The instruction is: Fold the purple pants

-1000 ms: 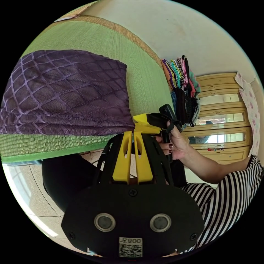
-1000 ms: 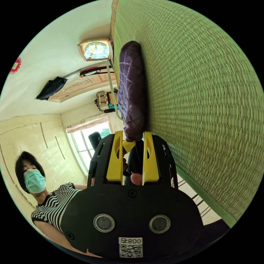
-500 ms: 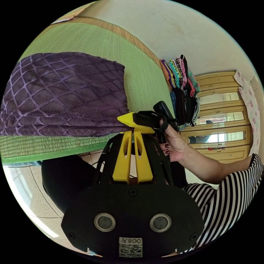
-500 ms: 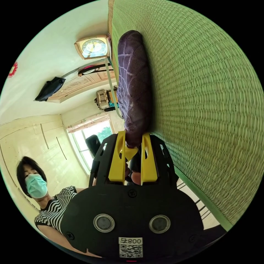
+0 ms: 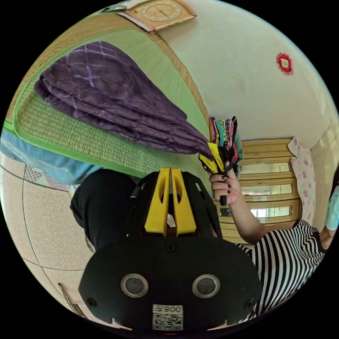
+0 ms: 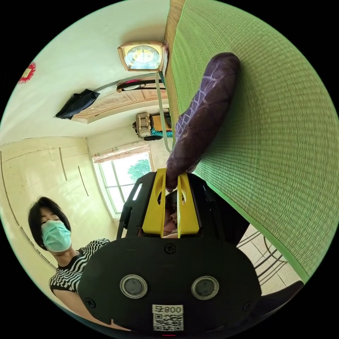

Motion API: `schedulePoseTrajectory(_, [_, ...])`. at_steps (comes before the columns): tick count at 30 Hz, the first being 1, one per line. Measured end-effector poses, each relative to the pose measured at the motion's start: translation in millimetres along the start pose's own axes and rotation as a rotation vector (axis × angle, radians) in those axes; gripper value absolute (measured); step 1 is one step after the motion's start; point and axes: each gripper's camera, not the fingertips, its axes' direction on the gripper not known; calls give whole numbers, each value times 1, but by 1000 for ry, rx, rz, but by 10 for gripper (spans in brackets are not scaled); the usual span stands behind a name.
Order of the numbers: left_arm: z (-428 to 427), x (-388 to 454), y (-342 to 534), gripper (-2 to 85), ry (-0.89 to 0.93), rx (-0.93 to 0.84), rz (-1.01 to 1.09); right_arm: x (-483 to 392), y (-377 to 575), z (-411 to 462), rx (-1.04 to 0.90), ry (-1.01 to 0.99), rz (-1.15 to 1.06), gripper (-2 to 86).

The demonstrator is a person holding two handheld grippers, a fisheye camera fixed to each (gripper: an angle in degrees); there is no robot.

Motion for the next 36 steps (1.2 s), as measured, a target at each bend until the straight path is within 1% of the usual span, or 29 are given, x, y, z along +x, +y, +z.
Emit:
schedulePoseTrajectory(1, [-8, -5, -1, 39, 25, 17, -24, -2, 0, 1, -2, -2, -2, 49])
schedulePoseTrajectory(4, [-43, -33, -8, 87, 177, 113, -140, -12, 1, 7, -8, 14, -13, 49])
schedulePoseTrajectory(6, [-66, -56, -13, 115, 321, 208, -234, -23, 1, 14, -19, 28, -32, 49])
schedulePoseTrajectory(8, [-81, -72, -17, 127, 390, 265, -300, -32, 1, 18, -25, 39, -49, 48])
schedulePoseTrajectory(12, [-111, -103, -28, 154, 447, 346, -443, -49, 3, 30, -39, 60, -81, 46])
schedulePoseTrajectory(17, [-138, -124, -51, 169, 485, 387, -490, -61, 12, 42, -49, 72, -99, 42])
schedulePoseTrajectory(24, [-164, -159, -89, 164, 456, 431, -537, -70, 33, 54, -54, 68, -119, 39])
schedulePoseTrajectory(28, [-169, -180, -107, 140, 409, 428, -544, -69, 48, 53, -48, 68, -117, 38])
schedulePoseTrajectory(32, [-162, -205, -123, 88, 393, 396, -518, -62, 70, 46, -34, 67, -99, 38])
schedulePoseTrajectory(36, [-152, -224, -128, 75, 364, 376, -465, -47, 102, 34, -7, 51, -65, 35])
